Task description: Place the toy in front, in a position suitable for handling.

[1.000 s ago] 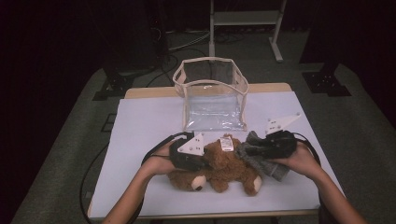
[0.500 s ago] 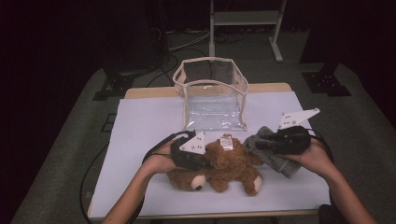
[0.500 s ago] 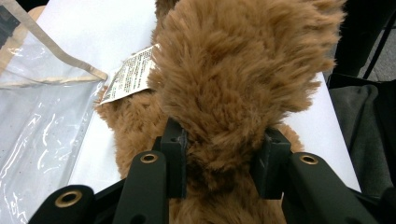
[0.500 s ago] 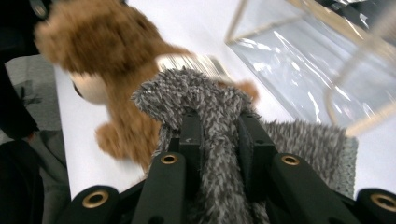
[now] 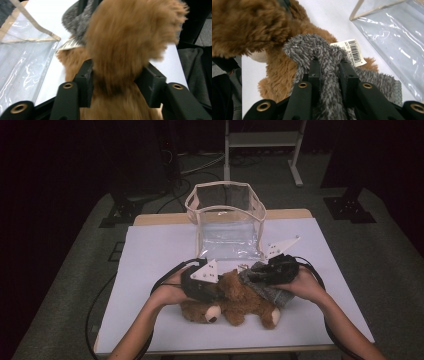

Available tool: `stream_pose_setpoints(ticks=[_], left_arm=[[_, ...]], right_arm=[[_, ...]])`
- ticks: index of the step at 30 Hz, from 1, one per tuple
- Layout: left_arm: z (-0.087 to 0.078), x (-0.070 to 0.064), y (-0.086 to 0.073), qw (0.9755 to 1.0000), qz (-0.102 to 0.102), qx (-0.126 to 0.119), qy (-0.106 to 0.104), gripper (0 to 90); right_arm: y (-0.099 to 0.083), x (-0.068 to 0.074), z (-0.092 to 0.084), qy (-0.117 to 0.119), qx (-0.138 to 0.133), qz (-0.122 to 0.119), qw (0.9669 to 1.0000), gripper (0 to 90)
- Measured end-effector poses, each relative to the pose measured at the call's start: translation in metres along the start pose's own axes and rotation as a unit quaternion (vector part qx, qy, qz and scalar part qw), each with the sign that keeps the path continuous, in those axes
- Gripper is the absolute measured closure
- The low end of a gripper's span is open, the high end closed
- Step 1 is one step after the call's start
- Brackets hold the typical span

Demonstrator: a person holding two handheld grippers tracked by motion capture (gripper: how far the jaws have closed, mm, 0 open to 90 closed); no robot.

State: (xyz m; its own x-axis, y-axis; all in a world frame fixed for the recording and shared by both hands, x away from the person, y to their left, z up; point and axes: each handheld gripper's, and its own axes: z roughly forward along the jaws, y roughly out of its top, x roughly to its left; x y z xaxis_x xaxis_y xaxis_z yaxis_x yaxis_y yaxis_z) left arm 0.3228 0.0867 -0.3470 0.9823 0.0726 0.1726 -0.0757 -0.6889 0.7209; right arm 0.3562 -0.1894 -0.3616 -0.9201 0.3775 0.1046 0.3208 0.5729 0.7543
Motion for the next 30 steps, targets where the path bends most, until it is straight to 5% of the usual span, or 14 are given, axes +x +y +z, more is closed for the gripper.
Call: stream_pose_setpoints(ticks=[8, 15, 20, 24, 26, 30], left_arm=[[-0.022, -0.003, -0.019, 0.999, -0.042, -0.007, 0.009, 29.3], [-0.027, -0.003, -0.044, 0.9942, -0.106, -0.007, 0.014, 9.8], [-0.023, -0.006, -0.061, 0.9912, -0.131, -0.016, 0.008, 8.2], [-0.018, -0.007, -0.07, 0.9917, -0.125, -0.03, 0.005, 21.0], [-0.018, -0.007, -0.071, 0.9937, -0.107, -0.034, 0.009, 31.9], [-0.014, -0.005, -0.067, 0.9962, -0.08, -0.031, 0.018, 37.4]], right_arm=[[-0.018, -0.001, -0.007, 0.002, -0.007, 0.019, 0.9998, 73.9], [-0.017, 0.004, -0.006, -0.002, -0.005, 0.012, 0.9999, 73.9], [-0.016, 0.007, -0.005, -0.001, -0.001, 0.008, 1.0, 74.0], [-0.016, 0.01, -0.004, -0.004, 0.0, 0.006, 1.0, 74.0], [-0.018, 0.01, -0.005, -0.005, -0.002, 0.008, 1.0, 74.0], [-0.022, 0.013, -0.01, -0.005, -0.003, 0.012, 0.9999, 74.1]])
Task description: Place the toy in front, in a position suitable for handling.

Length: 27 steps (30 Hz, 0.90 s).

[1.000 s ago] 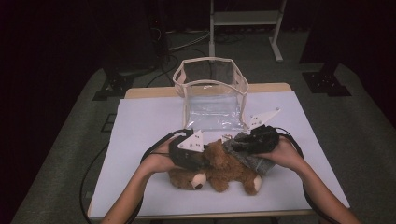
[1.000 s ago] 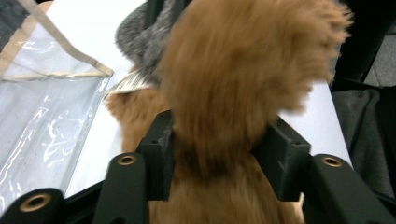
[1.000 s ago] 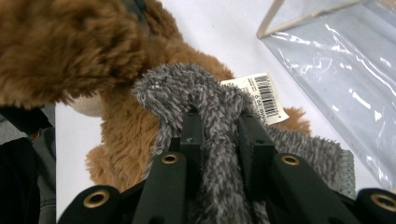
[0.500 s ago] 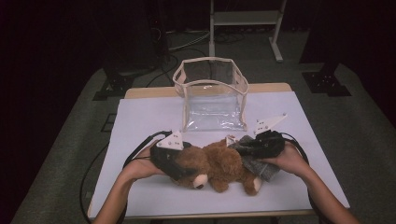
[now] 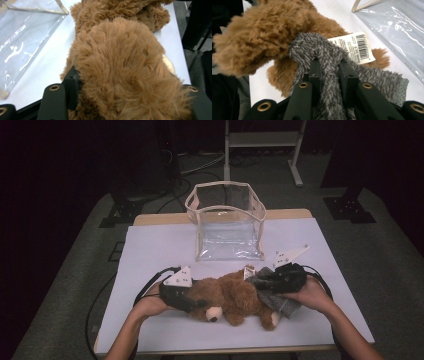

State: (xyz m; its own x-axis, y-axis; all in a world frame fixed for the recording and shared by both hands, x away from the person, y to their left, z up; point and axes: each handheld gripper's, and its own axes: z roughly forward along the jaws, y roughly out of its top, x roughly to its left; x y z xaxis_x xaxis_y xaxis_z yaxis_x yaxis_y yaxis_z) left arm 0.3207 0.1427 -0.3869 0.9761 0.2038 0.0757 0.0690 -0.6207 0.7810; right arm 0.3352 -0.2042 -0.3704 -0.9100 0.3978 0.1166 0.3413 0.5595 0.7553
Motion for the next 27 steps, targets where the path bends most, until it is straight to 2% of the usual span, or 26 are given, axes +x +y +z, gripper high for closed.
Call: stream_pose_setpoints(ticks=[4, 7, 9, 12, 13, 15, 19, 23, 24, 27], left_arm=[[0.008, 0.005, 0.009, 0.9998, 0.016, 0.005, 0.006, 37.7], [0.014, 0.006, 0.017, 0.9994, 0.033, 0.009, 0.005, 37.9], [0.015, 0.006, 0.022, 0.9992, 0.039, 0.011, 0.005, 38.0], [0.017, 0.005, 0.027, 0.9992, 0.039, 0.012, 0.003, 38.3], [0.019, 0.006, 0.028, 0.9991, 0.041, 0.013, 0.002, 38.5], [0.021, 0.006, 0.03, 0.9989, 0.044, 0.014, 0.001, 38.7], [0.025, 0.006, 0.033, 0.9989, 0.046, 0.013, -0.002, 38.8], [0.026, 0.005, 0.035, 0.9987, 0.049, 0.015, -0.001, 38.7], [0.026, 0.005, 0.035, 0.9986, 0.05, 0.016, -0.001, 38.6], [0.025, 0.004, 0.033, 0.9986, 0.051, 0.016, 0.0, 38.5]], right_arm=[[-0.008, 0.002, -0.007, -0.004, 0.0, 0.001, 1.0, 74.1], [-0.017, 0.001, -0.015, -0.005, -0.003, 0.012, 0.9999, 74.1], [-0.021, -0.001, -0.019, -0.005, -0.006, 0.015, 0.9999, 74.1], [-0.02, -0.004, -0.033, -0.02, -0.001, 0.016, 0.9997, 74.1], [-0.015, -0.005, -0.044, -0.028, -0.005, 0.013, 0.9995, 74.1], [-0.006, -0.005, -0.056, -0.034, -0.018, 0.006, 0.9992, 74.1], [0.021, 0.002, -0.07, -0.04, -0.03, -0.019, 0.9986, 74.0], [0.059, 0.014, -0.059, -0.028, -0.021, -0.066, 0.9972, 74.0], [0.069, 0.017, -0.05, -0.022, -0.014, -0.078, 0.9966, 74.0], [0.084, 0.016, -0.024, -0.009, 0.011, -0.092, 0.9956, 73.9]])
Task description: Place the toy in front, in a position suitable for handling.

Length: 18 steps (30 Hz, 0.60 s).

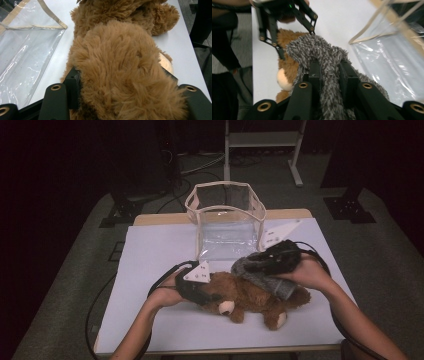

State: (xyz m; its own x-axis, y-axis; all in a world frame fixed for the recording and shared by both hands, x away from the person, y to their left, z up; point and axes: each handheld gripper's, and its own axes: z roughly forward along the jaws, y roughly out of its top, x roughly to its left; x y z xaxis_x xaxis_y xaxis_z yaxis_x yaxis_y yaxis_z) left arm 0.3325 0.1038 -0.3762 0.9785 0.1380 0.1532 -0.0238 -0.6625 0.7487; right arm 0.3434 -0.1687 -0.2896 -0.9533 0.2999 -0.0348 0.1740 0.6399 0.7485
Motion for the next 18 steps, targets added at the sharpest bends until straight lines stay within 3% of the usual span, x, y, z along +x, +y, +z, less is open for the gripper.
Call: stream_pose_setpoints(ticks=[3, 5, 8, 13, 16, 18], left_arm=[[-0.002, 0.001, -0.004, 1.0, -0.002, 0.001, 0.002, 38.0], [-0.003, 0.003, -0.009, 0.9999, -0.015, -0.002, 0.005, 35.4], [-0.008, 0.007, -0.015, 0.9992, -0.034, -0.018, 0.0, 31.7], [-0.017, 0.004, -0.016, 0.9985, -0.051, -0.021, -0.001, 21.3], [-0.02, -0.002, -0.018, 0.9987, -0.047, -0.022, -0.006, 23.6], [-0.02, -0.004, -0.02, 0.9991, -0.036, -0.021, -0.011, 31.8]], right_arm=[[-0.002, -0.008, 0.027, 0.014, 0.034, 0.005, 0.9993, 74.0], [-0.013, -0.01, 0.042, 0.025, 0.059, 0.017, 0.9978, 74.0], [-0.035, -0.008, 0.049, 0.044, 0.038, 0.044, 0.9974, 74.3], [-0.04, 0.006, 0.047, 0.038, 0.027, 0.038, 0.9982, 74.4], [-0.041, 0.012, 0.046, 0.037, 0.027, 0.027, 0.9986, 74.3], [-0.041, 0.015, 0.046, 0.039, 0.028, 0.025, 0.9985, 74.3]])
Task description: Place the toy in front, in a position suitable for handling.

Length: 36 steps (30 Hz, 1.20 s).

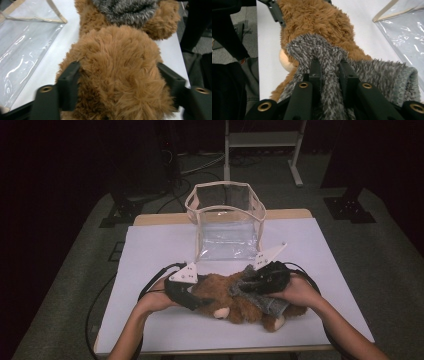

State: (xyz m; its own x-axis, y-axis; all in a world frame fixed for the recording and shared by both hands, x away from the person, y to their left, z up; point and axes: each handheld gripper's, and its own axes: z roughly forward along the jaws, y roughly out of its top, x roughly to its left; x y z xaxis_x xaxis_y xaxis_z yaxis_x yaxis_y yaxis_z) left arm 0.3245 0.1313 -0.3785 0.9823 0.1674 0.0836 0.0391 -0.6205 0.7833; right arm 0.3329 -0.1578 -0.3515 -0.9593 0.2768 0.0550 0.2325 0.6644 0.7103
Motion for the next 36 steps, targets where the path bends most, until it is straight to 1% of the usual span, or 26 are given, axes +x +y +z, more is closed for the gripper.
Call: stream_pose_setpoints(ticks=[3, 4, 5, 7, 9, 11, 13, 14, 15, 16, 17, 20, 21, 22, 23, 24, 25, 26, 27, 28, 30, 32, 33, 34, 35, 36], left_arm=[[0.003, -0.001, -0.001, 1.0, 0.005, 0.001, 0.001, 38.8], [0.004, -0.001, -0.002, 1.0, 0.003, 0.0, 0.004, 39.5], [0.004, -0.001, -0.002, 1.0, 0.002, -0.001, 0.005, 40.0], [0.004, -0.001, -0.002, 1.0, 0.005, -0.002, 0.006, 40.3], [0.004, -0.002, -0.003, 0.9999, 0.005, -0.006, 0.008, 40.3], [0.004, -0.003, -0.004, 0.9999, 0.005, -0.012, 0.01, 40.2], [0.004, -0.004, -0.007, 0.9999, 0.006, -0.007, 0.01, 40.3], [0.004, -0.005, -0.008, 0.9999, 0.002, -0.011, 0.01, 40.3], [0.003, -0.005, -0.009, 0.9999, 0.003, -0.011, 0.01, 40.4], [0.003, -0.005, -0.01, 0.9999, 0.005, -0.013, 0.01, 40.5], [0.003, -0.005, -0.01, 0.9999, 0.005, -0.013, 0.01, 40.6], [0.003, -0.005, -0.009, 0.9999, 0.006, -0.009, 0.01, 40.5], [0.002, -0.005, -0.009, 0.9999, 0.007, -0.008, 0.01, 40.5], [0.002, -0.004, -0.008, 0.9999, 0.006, -0.009, 0.01, 40.4], [0.002, -0.003, -0.008, 0.9999, 0.005, -0.007, 0.01, 40.0], [0.002, -0.001, -0.007, 0.9999, 0.0, -0.008, 0.011, 38.8], [0.001, 0.0, -0.006, 0.9998, -0.006, -0.013, 0.013, 35.9], [0.001, 0.002, -0.005, 0.9997, -0.01, -0.013, 0.016, 33.7], [0.002, 0.008, -0.002, 0.9998, -0.012, -0.006, 0.016, 32.6], [0.002, 0.011, 0.0, 0.9998, -0.01, -0.001, 0.018, 32.9], [0.001, 0.02, 0.006, 0.9997, -0.006, 0.012, 0.023, 34.7], [-0.003, 0.028, 0.012, 0.9991, -0.01, 0.023, 0.034, 35.3], [-0.007, 0.032, 0.015, 0.9987, -0.015, 0.022, 0.043, 35.6], [-0.011, 0.035, 0.018, 0.9983, -0.026, 0.016, 0.049, 34.6], [-0.014, 0.036, 0.02, 0.9982, -0.037, 0.006, 0.046, 31.2], [-0.016, 0.036, 0.021, 0.9985, -0.039, 0.0, 0.039, 30.5]], right_arm=[[0.009, 0.004, -0.003, -0.01, 0.01, -0.017, 0.9998, 74.2], [0.013, 0.005, -0.004, -0.011, 0.009, -0.019, 0.9997, 74.2], [0.022, 0.006, -0.005, -0.011, 0.005, -0.023, 0.9997, 74.2], [0.032, 0.007, -0.003, -0.007, 0.0, -0.032, 0.9995, 74.2], [0.044, 0.009, 0.006, 0.005, -0.004, -0.042, 0.9991, 74.2], [0.054, 0.011, 0.02, 0.012, 0.002, -0.054, 0.9985, 74.2], [0.055, 0.011, 0.032, 0.017, 0.013, -0.058, 0.9981, 74.2], [0.053, 0.011, 0.035, 0.019, 0.015, -0.057, 0.9981, 74.2], [0.05, 0.009, 0.034, 0.025, 0.014, -0.051, 0.9983, 74.2], [0.047, 0.008, 0.032, 0.024, 0.015, -0.048, 0.9984, 74.2], [0.042, 0.005, 0.025, 0.012, 0.019, -0.052, 0.9984, 74.2], [0.031, -0.007, 0.005, -0.016, 0.013, -0.031, 0.9993, 74.1], [0.026, -0.013, -0.003, -0.032, 0.011, -0.016, 0.9993, 74.1], [0.019, -0.021, -0.011, -0.042, 0.005, -0.006, 0.9991, 74.2], [0.011, -0.029, -0.017, -0.049, 0.003, 0.011, 0.9987, 74.2], [0.003, -0.035, -0.02, -0.051, 0.003, 0.028, 0.9983, 74.2], [-0.008, -0.04, -0.02, -0.043, 0.001, 0.053, 0.9976, 74.3], [-0.016, -0.041, -0.018, -0.034, -0.005, 0.065, 0.9973, 74.5], [-0.021, -0.041, -0.016, -0.031, -0.009, 0.068, 0.9971, 74.7], [-0.029, -0.038, -0.013, -0.029, -0.02, 0.075, 0.9966, 75.2], [-0.033, -0.036, -0.013, -0.026, -0.029, 0.081, 0.996, 75.6], [-0.035, -0.035, -0.012, -0.031, -0.031, 0.083, 0.9956, 75.6], [-0.036, -0.034, -0.012, -0.033, -0.031, 0.083, 0.9955, 75.7], [-0.036, -0.033, -0.012, -0.036, -0.031, 0.082, 0.9955, 75.6], [-0.037, -0.031, -0.013, -0.038, -0.031, 0.08, 0.9955, 75.6], [-0.038, -0.03, -0.013, -0.037, -0.034, 0.081, 0.9954, 75.6]])
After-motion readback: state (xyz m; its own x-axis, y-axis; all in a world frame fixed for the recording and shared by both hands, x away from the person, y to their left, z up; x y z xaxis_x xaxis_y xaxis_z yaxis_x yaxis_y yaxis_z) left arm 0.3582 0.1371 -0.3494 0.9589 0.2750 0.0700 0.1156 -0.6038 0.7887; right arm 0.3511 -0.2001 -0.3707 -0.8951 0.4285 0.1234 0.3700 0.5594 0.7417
